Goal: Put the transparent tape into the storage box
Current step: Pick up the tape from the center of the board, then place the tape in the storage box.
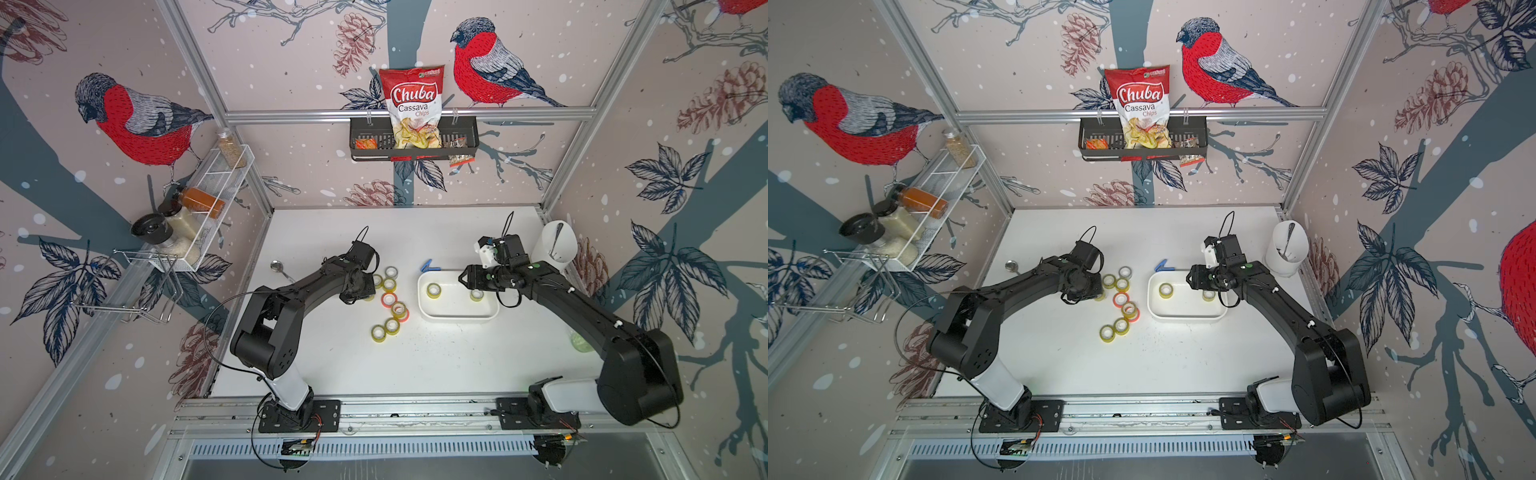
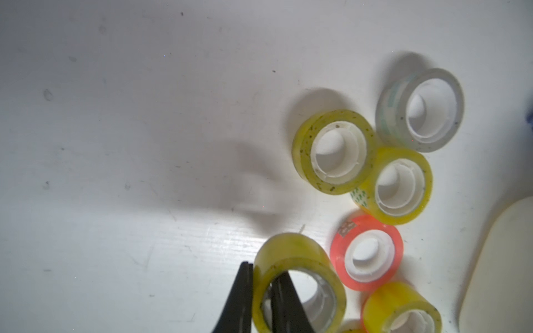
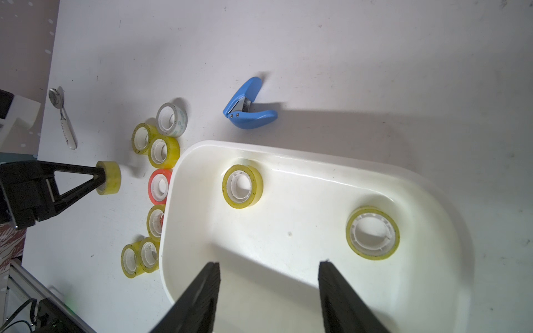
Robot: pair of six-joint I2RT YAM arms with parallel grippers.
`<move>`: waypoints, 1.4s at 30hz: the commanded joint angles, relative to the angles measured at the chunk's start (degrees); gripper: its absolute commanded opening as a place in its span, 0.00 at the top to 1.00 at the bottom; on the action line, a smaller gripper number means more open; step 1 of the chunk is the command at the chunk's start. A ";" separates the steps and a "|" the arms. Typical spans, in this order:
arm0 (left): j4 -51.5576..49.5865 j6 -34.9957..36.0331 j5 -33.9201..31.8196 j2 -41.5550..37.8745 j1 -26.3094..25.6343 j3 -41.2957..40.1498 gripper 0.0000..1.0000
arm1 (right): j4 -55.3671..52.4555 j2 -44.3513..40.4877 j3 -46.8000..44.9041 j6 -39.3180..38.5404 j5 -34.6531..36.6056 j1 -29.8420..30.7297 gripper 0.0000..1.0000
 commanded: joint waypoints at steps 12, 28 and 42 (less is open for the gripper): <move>-10.75 -0.22 -3.39 -2.05 -6.59 13.99 0.83 | 0.03 -1.48 0.06 0.51 -0.47 -1.84 0.40; -12.66 -0.63 -1.80 7.86 -14.97 29.02 0.82 | -0.38 -3.50 -0.57 1.82 -1.69 -5.84 0.41; -13.22 -0.01 1.14 20.97 -21.34 42.45 0.82 | -0.03 -4.89 -2.26 1.82 -2.49 -9.32 0.41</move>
